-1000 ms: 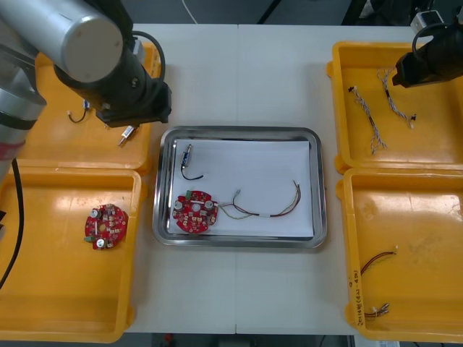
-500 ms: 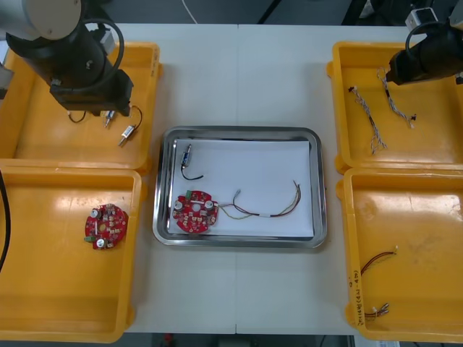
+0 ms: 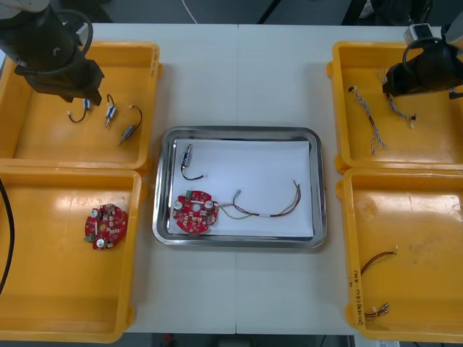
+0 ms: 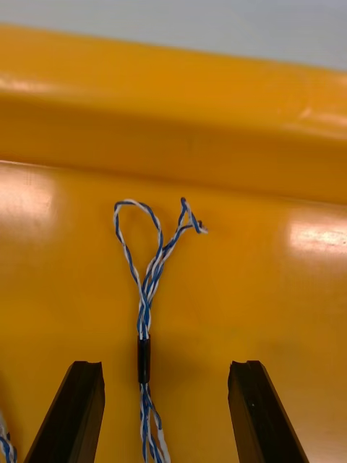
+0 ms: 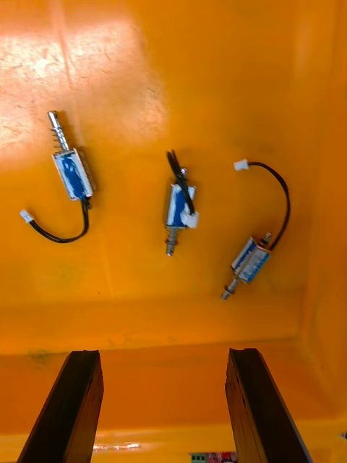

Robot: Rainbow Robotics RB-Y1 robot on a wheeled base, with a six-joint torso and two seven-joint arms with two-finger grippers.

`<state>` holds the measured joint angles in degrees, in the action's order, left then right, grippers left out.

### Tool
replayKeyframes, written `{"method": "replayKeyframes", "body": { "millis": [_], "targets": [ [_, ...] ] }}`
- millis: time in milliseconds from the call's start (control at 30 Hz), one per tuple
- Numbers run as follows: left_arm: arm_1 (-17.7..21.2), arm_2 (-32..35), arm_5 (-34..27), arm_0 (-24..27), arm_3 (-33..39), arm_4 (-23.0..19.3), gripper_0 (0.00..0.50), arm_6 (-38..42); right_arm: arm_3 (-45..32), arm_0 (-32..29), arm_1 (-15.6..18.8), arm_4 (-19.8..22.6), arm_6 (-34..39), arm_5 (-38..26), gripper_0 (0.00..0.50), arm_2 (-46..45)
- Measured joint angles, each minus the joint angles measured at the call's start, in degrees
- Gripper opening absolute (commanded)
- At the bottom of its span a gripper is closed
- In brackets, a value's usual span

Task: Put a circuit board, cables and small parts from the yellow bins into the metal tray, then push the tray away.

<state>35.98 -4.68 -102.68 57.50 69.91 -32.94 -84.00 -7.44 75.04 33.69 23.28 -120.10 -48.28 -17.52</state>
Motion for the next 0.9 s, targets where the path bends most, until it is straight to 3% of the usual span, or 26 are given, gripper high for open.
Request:
{"method": "replayKeyframes", "body": {
  "millis": [667, 900],
  "targets": [
    [0.00, 1.15, 13.31, 7.12, -21.89, 1.91, 0.500, -0.49, 0.00, -2.55, -0.33, 3.27, 0.04, 0.53, 0.500, 0.01],
    [-0.04, 1.15, 19.22, 8.40, -28.14, 2.05, 0.500, -6.74, -0.01, -2.65, -0.36, 3.53, 0.04, 0.70, 0.500, 0.03]
  ]
}}
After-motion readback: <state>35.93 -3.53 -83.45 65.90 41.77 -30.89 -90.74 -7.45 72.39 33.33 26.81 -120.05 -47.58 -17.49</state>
